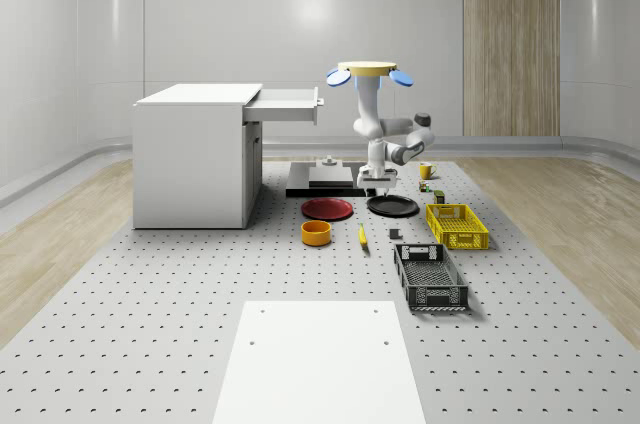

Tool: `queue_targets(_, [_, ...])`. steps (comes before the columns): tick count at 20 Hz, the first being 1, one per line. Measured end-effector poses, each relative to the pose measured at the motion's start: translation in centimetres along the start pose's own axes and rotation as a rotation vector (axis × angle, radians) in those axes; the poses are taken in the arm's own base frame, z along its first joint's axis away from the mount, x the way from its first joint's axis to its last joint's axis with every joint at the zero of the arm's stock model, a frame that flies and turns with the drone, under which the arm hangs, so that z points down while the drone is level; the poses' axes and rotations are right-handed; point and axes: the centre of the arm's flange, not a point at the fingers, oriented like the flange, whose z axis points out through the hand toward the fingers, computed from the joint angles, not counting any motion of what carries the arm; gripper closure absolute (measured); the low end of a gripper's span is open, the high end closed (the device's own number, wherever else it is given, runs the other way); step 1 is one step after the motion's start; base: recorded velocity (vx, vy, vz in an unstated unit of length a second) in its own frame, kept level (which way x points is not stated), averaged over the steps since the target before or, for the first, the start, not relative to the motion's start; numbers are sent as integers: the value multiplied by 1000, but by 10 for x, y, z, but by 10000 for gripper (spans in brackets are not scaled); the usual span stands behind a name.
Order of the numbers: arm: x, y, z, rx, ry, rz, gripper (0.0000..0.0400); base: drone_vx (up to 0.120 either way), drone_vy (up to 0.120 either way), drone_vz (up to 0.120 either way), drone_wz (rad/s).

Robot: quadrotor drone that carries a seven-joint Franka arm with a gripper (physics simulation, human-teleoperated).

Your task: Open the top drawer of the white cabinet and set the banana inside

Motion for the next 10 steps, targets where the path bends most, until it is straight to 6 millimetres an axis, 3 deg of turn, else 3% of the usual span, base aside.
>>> queue_targets(3, [0,0,0,0,0,0,0,0,0,-120,0])
queue_targets(5, [0,0,0,0,0,0,0,80,0,-120,0])
queue_targets(10, [0,0,0,0,0,0,0,0,0,-120,0])
